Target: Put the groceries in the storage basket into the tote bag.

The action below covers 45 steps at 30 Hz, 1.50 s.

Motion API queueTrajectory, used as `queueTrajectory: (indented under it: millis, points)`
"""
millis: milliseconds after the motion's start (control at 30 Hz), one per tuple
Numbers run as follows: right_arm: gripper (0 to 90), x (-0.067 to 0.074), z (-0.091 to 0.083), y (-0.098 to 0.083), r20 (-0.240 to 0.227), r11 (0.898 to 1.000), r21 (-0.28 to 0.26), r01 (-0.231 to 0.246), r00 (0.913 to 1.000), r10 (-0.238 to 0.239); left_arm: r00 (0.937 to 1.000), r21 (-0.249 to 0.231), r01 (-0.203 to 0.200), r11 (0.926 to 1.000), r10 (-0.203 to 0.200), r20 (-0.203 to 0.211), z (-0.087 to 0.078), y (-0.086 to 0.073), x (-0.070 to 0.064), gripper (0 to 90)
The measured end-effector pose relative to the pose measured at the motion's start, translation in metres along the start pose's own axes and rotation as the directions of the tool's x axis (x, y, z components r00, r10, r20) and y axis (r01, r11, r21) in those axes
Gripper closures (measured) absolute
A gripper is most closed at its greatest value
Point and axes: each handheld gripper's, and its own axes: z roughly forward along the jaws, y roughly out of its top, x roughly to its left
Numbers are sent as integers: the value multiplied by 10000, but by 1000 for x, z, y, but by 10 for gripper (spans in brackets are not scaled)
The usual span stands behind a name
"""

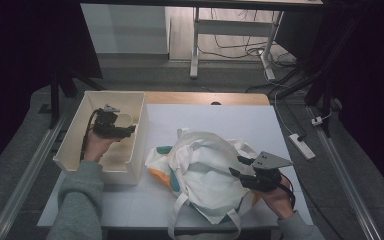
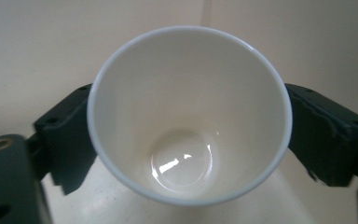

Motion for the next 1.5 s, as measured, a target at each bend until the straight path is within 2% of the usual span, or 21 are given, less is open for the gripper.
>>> queueTrajectory:
  millis: [33, 167, 300, 500, 633, 833, 967, 1133, 1233, 1333, 1500]
  points:
    - [488, 0, 0, 0, 8, 10000, -6, 6, 10000, -6, 10000, -26, 33, 10000, -33, 34, -1, 0, 1, 190]
    - [488, 0, 1, 0, 20, 10000, -2, -37, 10000, 37, 9999, -20, 46, 10000, -46, 94, -2, -2, 2, 195]
    - [488, 1, 2, 0, -43, 10000, 33, -14, 10000, 14, 9998, 18, -20, 10000, 21, -186, -7, -1, 1, 198]
    - [487, 3, 1, 0, -45, 10000, -40, 37, 10000, -38, 9996, -245, -38, 9997, 31, -297, -17, 0, -3, 199]
    - [487, 3, 1, 0, -25, 9999, -56, 125, 9999, -125, 9994, -667, 73, 9977, -95, -319, -30, 1, -2, 200]
    - [487, 1, 0, 1, 111, 9998, -185, 47, 9999, -45, 9992, -1216, 392, 9918, -400, -40, -47, 0, 2, 200]
    - [487, 1, 1, 0, 78, 9999, -135, 26, 10000, -25, 9976, -1647, 664, 9841, -620, 316, -60, 0, 2, 201]
    - [483, 1, 3, -2, 33, 10000, -53, -4, 10000, 4, 9979, -2006, 559, 9781, -480, 438, -72, 2, -1, 200]
    - [483, 1, 2, -2, 33, 10000, -80, -57, 10000, 57, 9956, -2198, 626, 9735, -454, 826, -76, 3, -4, 201]
    - [482, 0, 0, -2, 58, 9998, -146, -114, 9999, 115, 9963, -2355, 462, 9708, -278, 809, -81, 5, -8, 201]
    - [481, 0, -2, -2, 74, 9997, -178, -163, 9998, 164, 9931, -2733, 508, 9606, -197, 1154, -92, 7, -10, 201]
